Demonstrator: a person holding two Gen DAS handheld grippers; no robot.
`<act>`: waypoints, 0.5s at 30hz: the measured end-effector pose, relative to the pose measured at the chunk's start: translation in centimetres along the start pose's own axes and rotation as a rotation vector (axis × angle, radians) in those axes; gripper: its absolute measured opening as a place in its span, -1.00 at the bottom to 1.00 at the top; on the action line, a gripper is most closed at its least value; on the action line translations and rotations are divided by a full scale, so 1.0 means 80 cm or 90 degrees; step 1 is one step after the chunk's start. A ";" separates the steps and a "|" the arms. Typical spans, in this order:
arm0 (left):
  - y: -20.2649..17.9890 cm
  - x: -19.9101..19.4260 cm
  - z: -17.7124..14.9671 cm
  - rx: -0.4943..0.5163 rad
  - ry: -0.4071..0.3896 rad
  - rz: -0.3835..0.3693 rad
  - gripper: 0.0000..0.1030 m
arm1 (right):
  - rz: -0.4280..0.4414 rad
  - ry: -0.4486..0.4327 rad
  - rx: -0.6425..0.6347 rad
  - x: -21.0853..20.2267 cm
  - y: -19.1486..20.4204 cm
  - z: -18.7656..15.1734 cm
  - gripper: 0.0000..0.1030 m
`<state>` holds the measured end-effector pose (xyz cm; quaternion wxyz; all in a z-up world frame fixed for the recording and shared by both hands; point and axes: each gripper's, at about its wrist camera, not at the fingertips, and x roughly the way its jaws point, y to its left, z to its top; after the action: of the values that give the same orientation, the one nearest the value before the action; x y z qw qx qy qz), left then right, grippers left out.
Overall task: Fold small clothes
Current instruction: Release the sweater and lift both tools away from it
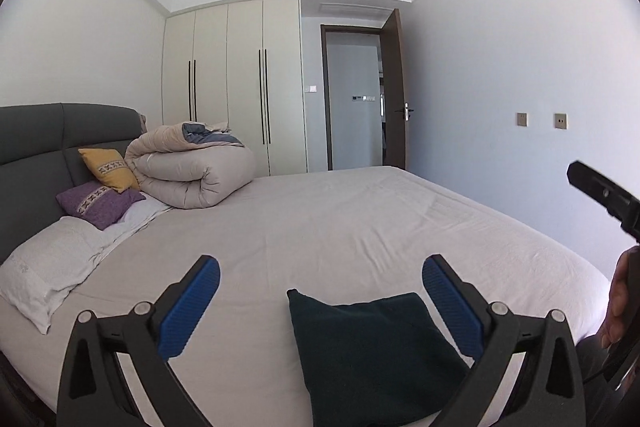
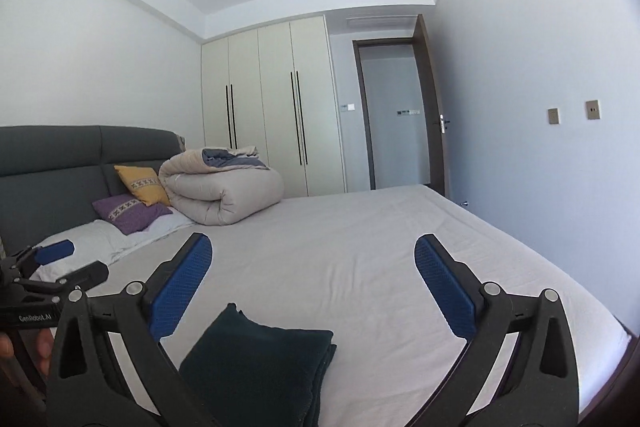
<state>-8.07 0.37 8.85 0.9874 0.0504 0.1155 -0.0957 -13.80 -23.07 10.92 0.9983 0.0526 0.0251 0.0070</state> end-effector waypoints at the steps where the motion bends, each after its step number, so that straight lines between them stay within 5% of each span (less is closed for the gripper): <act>1: -0.005 -0.001 -0.002 0.014 0.006 0.007 1.00 | 0.005 -0.005 0.006 -0.006 0.001 0.003 1.00; 6: -0.003 0.022 -0.028 -0.028 0.121 0.043 1.00 | 0.002 0.038 -0.044 -0.021 0.014 -0.002 1.00; 9: 0.002 0.051 -0.048 -0.063 0.211 0.063 1.00 | -0.053 0.105 -0.083 -0.012 0.022 -0.025 1.00; 15: -0.001 0.069 -0.081 -0.064 0.263 0.066 1.00 | -0.092 0.242 -0.062 0.014 0.006 -0.080 1.00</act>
<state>-4.25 0.11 1.26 0.9477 0.0254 0.3170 -0.0266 -13.03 -21.93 4.56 0.9748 0.0004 0.2167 -0.0534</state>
